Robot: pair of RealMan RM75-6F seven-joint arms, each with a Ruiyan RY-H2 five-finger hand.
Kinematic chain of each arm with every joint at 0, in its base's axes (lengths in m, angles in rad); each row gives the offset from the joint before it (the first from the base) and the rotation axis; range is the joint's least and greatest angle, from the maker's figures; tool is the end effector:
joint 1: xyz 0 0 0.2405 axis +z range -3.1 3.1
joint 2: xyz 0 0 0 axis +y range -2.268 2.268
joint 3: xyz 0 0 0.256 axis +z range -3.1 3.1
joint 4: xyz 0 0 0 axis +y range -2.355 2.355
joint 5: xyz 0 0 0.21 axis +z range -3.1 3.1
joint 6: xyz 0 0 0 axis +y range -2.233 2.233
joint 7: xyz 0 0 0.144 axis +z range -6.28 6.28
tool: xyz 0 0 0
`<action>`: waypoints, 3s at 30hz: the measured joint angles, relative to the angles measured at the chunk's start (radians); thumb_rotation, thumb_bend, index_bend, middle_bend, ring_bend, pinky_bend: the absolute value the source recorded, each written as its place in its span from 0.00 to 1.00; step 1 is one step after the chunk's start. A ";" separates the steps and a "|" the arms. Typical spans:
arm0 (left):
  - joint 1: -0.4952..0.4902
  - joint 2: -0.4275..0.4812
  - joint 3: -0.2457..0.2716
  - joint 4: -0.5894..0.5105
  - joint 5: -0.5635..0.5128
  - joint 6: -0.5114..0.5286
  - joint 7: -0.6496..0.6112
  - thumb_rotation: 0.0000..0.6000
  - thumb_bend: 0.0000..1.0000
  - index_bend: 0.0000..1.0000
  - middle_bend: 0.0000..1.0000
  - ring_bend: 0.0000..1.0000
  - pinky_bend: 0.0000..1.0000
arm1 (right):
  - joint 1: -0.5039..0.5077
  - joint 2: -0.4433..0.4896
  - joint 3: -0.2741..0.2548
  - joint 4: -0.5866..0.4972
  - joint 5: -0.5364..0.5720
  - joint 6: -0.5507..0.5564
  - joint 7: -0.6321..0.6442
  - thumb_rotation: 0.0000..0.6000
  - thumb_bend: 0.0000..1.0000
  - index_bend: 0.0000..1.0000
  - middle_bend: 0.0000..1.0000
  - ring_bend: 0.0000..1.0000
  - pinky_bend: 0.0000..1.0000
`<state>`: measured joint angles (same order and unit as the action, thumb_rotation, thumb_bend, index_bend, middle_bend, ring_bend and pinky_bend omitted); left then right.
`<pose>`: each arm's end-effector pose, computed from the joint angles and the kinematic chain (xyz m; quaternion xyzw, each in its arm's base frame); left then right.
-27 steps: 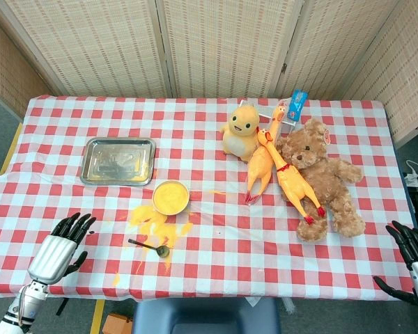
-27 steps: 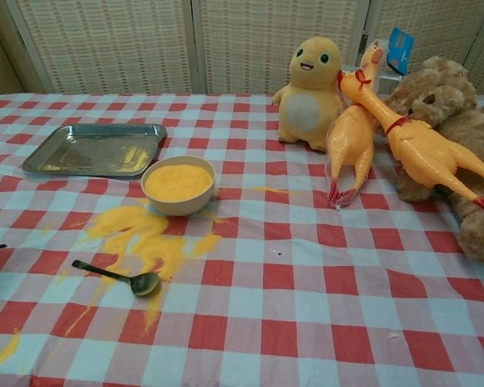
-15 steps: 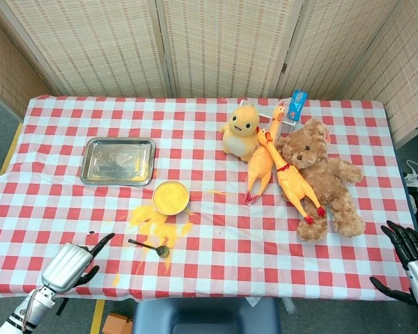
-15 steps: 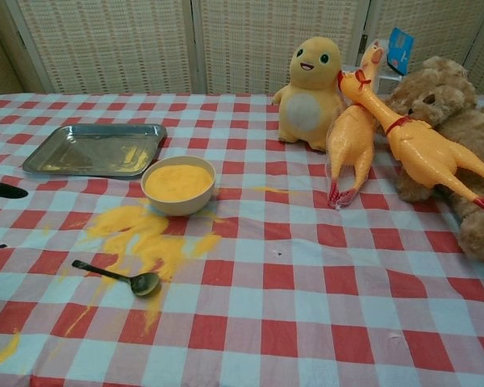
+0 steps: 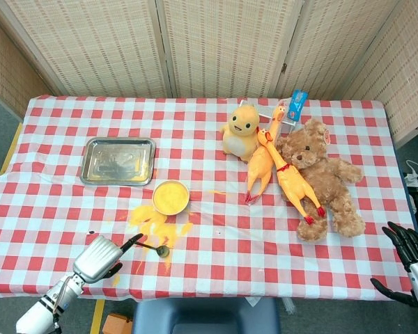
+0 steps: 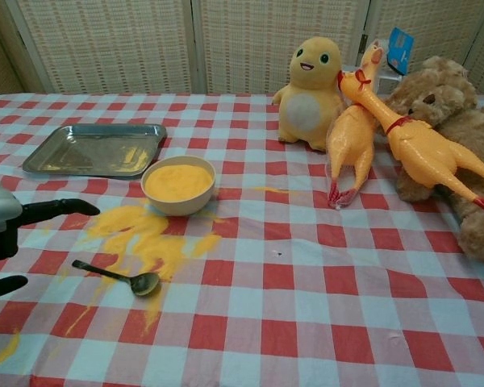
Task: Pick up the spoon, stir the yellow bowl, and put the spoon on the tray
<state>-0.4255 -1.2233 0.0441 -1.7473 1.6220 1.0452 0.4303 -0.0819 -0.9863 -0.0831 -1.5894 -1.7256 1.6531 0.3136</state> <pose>-0.2126 0.2194 0.0436 -0.8402 -0.2504 -0.2912 0.3828 -0.3164 -0.0993 0.1934 0.5878 -0.4418 0.4324 0.5218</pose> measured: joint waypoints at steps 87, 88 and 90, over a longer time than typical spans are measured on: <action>-0.147 -0.306 -0.005 0.261 -0.235 -0.084 0.152 1.00 0.42 0.59 1.00 1.00 1.00 | -0.004 -0.002 0.005 -0.001 0.019 -0.002 -0.013 1.00 0.09 0.00 0.00 0.00 0.00; -0.147 -0.306 -0.005 0.261 -0.234 -0.083 0.151 1.00 0.42 0.60 1.00 1.00 1.00 | -0.004 -0.002 0.005 0.000 0.019 -0.002 -0.014 1.00 0.09 0.00 0.00 0.00 0.00; -0.147 -0.306 -0.005 0.262 -0.232 -0.080 0.147 1.00 0.42 0.61 1.00 1.00 1.00 | -0.004 -0.002 0.005 0.000 0.019 -0.003 -0.015 1.00 0.09 0.00 0.00 0.00 0.00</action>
<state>-0.5730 -1.5293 0.0392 -1.4851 1.3899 0.9653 0.5776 -0.0855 -0.9887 -0.0780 -1.5899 -1.7064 1.6503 0.2985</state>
